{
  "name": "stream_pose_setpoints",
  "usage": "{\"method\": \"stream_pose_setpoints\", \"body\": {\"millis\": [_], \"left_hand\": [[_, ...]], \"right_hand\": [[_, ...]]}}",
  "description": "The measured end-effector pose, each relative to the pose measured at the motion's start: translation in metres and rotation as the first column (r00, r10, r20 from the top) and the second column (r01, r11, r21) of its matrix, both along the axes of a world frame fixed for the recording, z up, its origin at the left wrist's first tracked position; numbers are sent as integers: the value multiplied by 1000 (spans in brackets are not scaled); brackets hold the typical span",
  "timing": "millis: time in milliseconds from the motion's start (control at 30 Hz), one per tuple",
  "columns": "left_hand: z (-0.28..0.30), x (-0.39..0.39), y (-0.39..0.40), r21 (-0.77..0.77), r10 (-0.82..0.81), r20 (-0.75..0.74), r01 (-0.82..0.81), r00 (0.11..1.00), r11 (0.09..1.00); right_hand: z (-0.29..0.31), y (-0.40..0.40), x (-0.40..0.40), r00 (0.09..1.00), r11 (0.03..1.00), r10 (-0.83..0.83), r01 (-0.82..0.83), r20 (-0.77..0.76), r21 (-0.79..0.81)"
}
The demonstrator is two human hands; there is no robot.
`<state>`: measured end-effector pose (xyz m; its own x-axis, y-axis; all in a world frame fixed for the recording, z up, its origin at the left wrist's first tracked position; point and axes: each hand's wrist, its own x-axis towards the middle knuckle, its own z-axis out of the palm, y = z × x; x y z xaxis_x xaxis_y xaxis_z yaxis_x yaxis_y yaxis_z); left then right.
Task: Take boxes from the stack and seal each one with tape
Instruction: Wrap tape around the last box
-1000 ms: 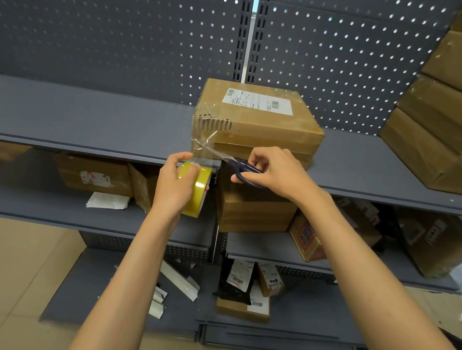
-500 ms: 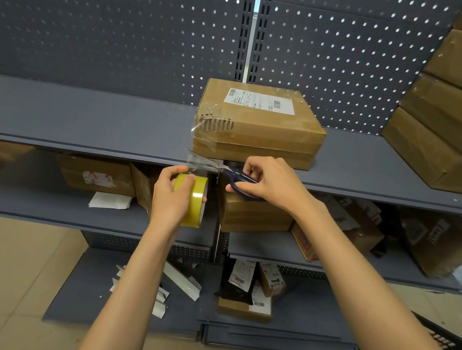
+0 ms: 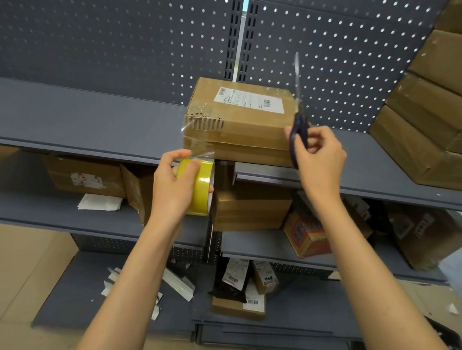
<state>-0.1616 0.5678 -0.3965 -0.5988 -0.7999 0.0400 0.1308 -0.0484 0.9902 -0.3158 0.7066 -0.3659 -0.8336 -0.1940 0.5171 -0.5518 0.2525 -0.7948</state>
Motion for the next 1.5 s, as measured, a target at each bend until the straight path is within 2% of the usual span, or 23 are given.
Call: {"method": "stream_pose_setpoints", "body": {"millis": [133,233,400,833,900,967,1033,1100,1133,1200,1300,1400,1500], "left_hand": [[2,-4,7,-17,-51,0,51,999,999],[2,-5,10,-19,-75,-2,75,997,997],[1,-5,14,-6,-97,-5,97,995,995],[8,-2,21,-32,-116,-7,116,993,993],[9,-2,22,-34,-118,-8,117,993,993],[10,-3,23,-24,-119,-11,119,993,993],[11,-4,24,-11,-120,-10,120,993,993],[11,-4,25,-6,-122,-7,122,993,993],[12,-4,26,-8,-123,-5,123,992,992],[12,-4,28,-13,-127,-8,127,992,992],[13,-2,32,-14,-144,-13,143,990,990],[14,2,33,-20,-166,-4,166,986,986],[15,7,32,-24,-194,14,195,981,981]], "right_hand": [[-6,23,-26,984,961,-164,142,75,239],[-13,32,-39,960,875,-273,225,55,429],[-23,37,-44,944,738,-329,239,26,631],[-27,35,-44,954,626,-273,272,-122,730],[-23,35,-40,950,642,-262,301,-168,705],[-17,32,-35,948,717,-225,318,-227,621],[-9,26,-25,972,850,-104,197,-211,489],[2,17,-10,986,948,111,-66,-127,310],[9,12,0,972,953,222,-199,-81,228],[20,1,17,910,904,415,-409,-23,122],[25,-15,29,824,815,567,-557,-21,158],[25,-22,30,794,753,608,-580,11,310],[24,-25,30,783,710,621,-582,36,396]]}}
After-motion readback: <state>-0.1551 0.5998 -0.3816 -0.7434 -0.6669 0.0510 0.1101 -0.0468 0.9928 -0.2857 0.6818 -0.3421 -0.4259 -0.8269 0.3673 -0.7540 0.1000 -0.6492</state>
